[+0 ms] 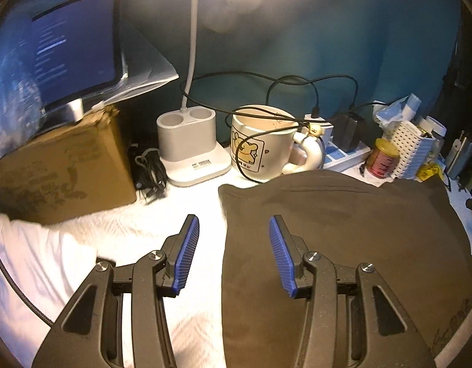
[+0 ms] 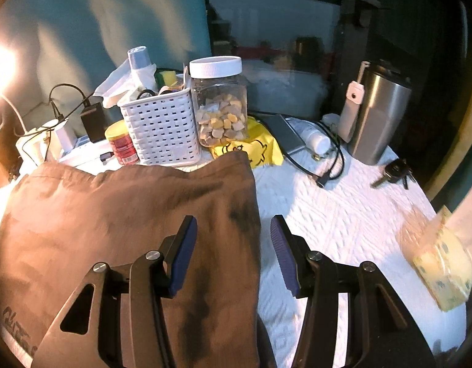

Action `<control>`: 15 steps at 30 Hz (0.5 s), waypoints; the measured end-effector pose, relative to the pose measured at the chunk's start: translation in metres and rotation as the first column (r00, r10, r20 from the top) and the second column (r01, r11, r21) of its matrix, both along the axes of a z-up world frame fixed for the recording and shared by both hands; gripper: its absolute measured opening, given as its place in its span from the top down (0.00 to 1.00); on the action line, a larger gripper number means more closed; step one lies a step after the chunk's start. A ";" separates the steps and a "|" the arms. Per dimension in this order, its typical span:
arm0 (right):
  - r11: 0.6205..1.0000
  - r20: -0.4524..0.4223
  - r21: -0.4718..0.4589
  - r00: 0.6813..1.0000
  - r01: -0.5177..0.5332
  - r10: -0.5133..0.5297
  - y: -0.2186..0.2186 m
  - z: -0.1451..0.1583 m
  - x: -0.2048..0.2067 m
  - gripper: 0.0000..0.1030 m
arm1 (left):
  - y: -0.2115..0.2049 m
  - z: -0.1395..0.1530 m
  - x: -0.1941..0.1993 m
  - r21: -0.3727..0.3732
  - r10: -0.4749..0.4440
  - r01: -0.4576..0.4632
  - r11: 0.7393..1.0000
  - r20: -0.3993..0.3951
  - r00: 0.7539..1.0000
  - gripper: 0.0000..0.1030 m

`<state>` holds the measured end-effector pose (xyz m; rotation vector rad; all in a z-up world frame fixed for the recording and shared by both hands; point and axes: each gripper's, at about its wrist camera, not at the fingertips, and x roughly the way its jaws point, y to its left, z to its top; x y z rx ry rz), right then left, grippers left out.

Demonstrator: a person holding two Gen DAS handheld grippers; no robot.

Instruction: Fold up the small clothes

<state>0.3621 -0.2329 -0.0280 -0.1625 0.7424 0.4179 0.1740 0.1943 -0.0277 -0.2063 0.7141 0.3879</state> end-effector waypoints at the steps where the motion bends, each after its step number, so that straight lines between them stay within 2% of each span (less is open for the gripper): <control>1: 1.000 0.001 0.002 1.000 0.002 -0.002 -0.003 0.001 -0.003 0.49 | -0.002 0.000 -0.004 -0.002 0.001 -0.001 1.000 0.000 1.000 0.54; 15: 0.999 0.012 0.031 1.000 0.029 -0.029 -0.043 0.002 -0.058 0.49 | -0.036 -0.004 -0.059 -0.019 -0.009 0.008 1.000 -0.019 1.000 0.54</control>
